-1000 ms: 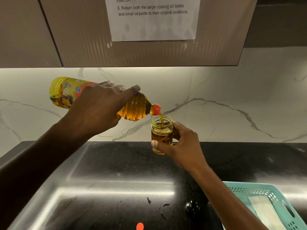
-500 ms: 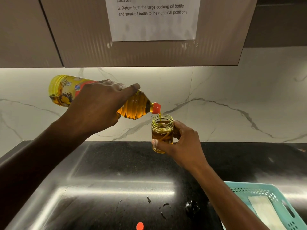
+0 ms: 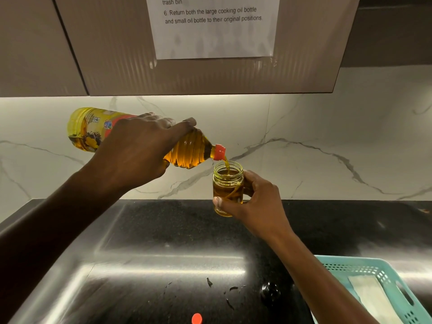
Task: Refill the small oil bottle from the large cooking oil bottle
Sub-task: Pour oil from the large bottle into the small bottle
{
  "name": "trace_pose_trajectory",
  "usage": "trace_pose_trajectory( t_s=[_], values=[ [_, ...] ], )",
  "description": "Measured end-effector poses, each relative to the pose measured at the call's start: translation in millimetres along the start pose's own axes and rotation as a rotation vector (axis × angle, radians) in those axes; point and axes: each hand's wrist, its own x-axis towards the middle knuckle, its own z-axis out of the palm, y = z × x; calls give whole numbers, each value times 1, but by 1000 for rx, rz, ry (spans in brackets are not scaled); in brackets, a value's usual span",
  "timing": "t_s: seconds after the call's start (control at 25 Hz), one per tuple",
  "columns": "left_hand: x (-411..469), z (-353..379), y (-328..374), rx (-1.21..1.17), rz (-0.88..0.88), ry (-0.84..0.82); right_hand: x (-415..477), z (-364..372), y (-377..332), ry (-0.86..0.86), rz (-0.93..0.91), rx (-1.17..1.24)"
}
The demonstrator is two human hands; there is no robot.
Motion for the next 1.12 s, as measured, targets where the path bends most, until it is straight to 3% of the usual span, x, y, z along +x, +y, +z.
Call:
trace_pose_trajectory(
  t_s=[1.12],
  values=[
    [-4,8,3,-57,-48,-18,0,0,-2,-1,19,19]
  ],
)
